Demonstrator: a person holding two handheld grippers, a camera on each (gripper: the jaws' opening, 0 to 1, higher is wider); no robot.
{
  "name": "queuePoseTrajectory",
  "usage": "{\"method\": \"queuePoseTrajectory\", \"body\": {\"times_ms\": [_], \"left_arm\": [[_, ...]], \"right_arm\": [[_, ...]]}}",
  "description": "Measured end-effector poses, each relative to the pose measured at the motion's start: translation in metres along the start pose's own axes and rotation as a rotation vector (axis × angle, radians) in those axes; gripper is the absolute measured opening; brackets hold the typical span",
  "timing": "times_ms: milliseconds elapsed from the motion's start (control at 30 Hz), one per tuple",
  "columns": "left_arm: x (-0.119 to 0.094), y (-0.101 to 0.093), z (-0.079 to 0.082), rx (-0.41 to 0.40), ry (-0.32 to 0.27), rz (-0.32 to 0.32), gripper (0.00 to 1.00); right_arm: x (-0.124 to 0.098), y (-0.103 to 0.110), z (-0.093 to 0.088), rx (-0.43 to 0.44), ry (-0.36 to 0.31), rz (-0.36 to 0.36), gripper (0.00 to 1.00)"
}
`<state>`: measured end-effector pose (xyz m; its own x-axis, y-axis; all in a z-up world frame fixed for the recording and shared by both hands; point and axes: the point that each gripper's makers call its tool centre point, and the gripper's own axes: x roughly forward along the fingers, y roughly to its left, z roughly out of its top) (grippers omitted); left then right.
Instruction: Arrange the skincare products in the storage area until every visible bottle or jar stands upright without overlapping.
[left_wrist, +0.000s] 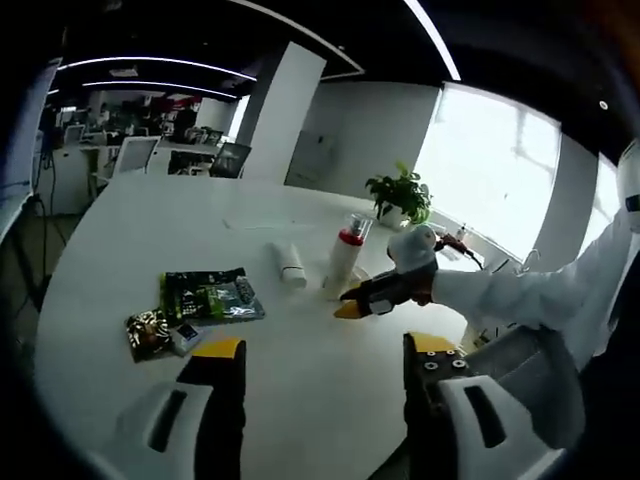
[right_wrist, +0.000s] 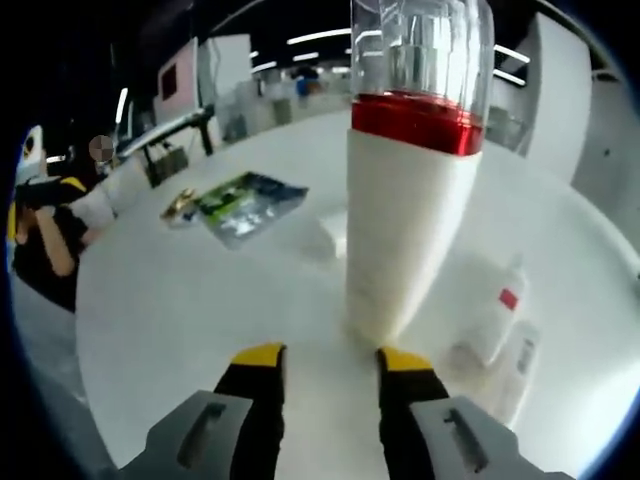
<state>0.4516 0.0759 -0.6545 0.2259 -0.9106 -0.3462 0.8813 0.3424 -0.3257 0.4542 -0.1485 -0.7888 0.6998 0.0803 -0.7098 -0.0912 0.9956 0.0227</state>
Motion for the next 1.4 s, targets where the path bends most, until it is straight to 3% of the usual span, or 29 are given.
{"method": "queuePoseTrajectory", "body": {"times_ms": [433,633,667,700,767,1100,1267,1400], "left_arm": [[0.002,-0.003,-0.001,0.005,0.004,-0.005,0.61],[0.001,-0.004,-0.002,0.010,0.004,-0.005,0.61],[0.001,-0.004,-0.001,0.009,0.002,-0.006,0.61],[0.001,-0.004,-0.001,0.007,-0.001,-0.010,0.60],[0.001,-0.005,0.000,0.007,-0.002,-0.013,0.60],[0.002,-0.006,-0.001,-0.006,-0.005,-0.029,0.60],[0.002,-0.005,-0.002,-0.008,-0.001,-0.027,0.60],[0.001,-0.002,-0.001,0.000,-0.002,-0.009,0.61]], "right_arm": [[0.007,-0.005,0.009,-0.022,-0.022,-0.012,0.43],[0.000,-0.005,0.000,-0.030,0.026,-0.034,0.49],[-0.002,-0.003,0.001,-0.028,0.019,-0.026,0.48],[-0.002,0.010,0.003,0.001,-0.004,0.031,0.45],[-0.003,0.016,0.003,0.039,-0.009,0.047,0.35],[0.005,0.014,0.008,0.001,-0.005,0.016,0.48],[0.008,0.009,0.010,-0.011,-0.001,0.004,0.49],[0.007,0.009,0.006,-0.006,0.014,-0.005,0.58]]}}
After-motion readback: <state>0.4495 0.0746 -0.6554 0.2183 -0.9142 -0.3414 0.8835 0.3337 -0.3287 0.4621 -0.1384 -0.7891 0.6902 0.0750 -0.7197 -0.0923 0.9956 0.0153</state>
